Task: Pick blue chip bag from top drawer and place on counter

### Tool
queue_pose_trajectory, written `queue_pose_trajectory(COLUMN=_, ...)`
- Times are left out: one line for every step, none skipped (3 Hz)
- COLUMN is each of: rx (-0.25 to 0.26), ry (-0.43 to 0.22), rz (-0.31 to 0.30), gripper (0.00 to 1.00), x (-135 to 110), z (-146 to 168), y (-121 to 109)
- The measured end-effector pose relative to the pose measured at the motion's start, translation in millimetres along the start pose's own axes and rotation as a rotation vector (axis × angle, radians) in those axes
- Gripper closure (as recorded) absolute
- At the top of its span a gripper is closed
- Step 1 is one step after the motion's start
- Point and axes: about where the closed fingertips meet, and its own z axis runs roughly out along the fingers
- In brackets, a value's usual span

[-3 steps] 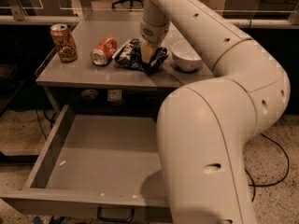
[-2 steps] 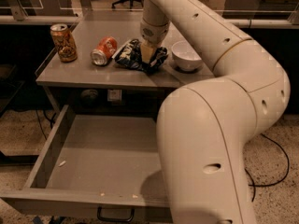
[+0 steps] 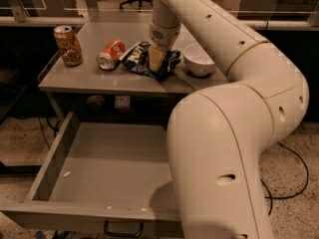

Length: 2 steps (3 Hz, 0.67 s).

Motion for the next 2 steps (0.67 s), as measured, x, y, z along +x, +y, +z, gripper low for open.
queue_pose_trajectory(rx=0.0, ry=0.0, rz=0.0, gripper=0.0, x=0.0, z=0.0, y=0.0)
queue_pose_trajectory(rx=0.0, ry=0.0, rz=0.0, gripper=0.0, x=0.0, z=0.0, y=0.0)
